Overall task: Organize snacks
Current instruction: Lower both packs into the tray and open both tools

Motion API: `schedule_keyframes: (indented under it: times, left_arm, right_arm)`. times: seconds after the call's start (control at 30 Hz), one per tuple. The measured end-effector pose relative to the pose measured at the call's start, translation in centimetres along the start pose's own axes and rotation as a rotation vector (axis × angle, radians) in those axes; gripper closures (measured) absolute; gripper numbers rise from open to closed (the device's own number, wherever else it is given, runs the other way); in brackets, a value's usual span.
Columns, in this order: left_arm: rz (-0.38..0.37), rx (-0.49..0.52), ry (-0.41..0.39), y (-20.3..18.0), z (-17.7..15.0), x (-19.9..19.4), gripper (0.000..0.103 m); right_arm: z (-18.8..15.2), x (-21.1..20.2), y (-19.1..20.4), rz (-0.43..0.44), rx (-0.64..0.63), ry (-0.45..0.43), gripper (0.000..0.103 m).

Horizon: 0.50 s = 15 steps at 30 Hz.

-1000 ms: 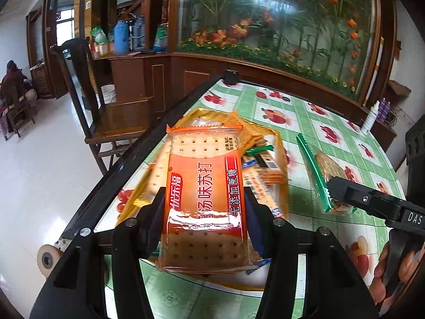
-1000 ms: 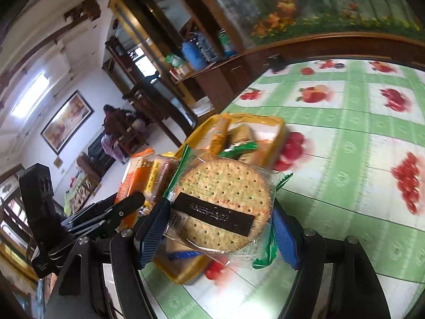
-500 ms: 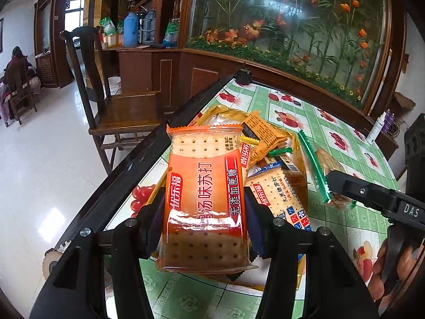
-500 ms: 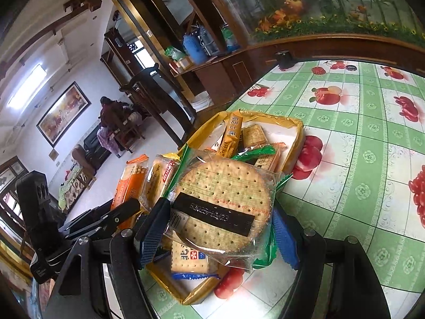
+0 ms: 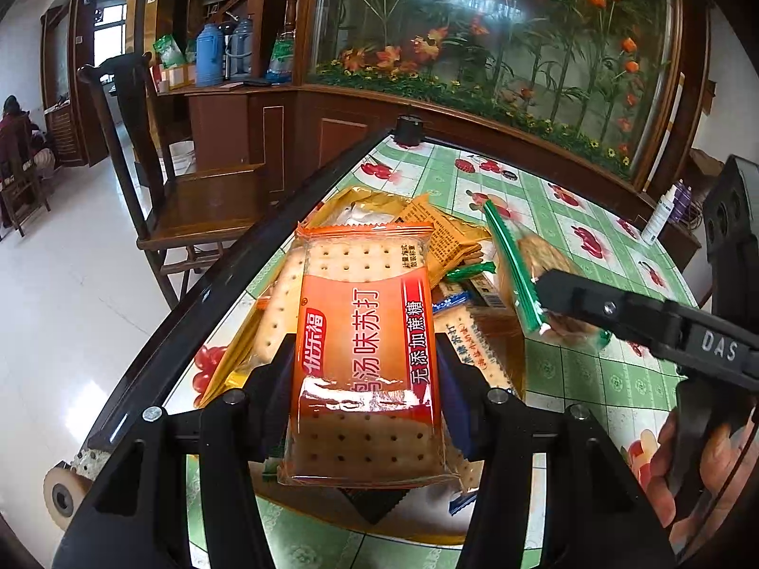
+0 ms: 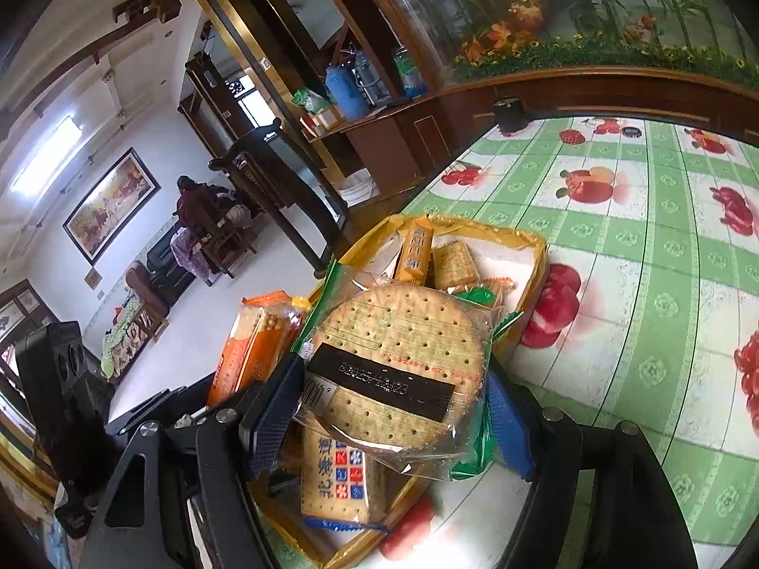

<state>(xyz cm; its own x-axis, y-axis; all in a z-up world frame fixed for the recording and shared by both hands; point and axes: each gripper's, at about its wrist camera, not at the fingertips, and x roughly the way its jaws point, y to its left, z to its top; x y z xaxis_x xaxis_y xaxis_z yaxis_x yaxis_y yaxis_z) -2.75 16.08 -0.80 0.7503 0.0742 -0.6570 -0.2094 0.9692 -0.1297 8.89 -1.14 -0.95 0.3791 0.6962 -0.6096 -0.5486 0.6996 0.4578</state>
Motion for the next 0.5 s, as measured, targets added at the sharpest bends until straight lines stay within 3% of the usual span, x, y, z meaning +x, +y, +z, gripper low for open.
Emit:
schedule_keyframes:
  times: [0.23,0.5]
  left_arm:
    - [0.01,0.014,0.01,-0.3,0.4,0.6,0.05]
    - [0.026,0.029,0.022,-0.3,0.7,1.3,0.05]
  right_arm:
    - [1.9,1.3,0.0,-0.04,-0.026,-0.01,0.028]
    - [3.8,4.4,2.4,-0.104,-0.153,0.01,0.028]
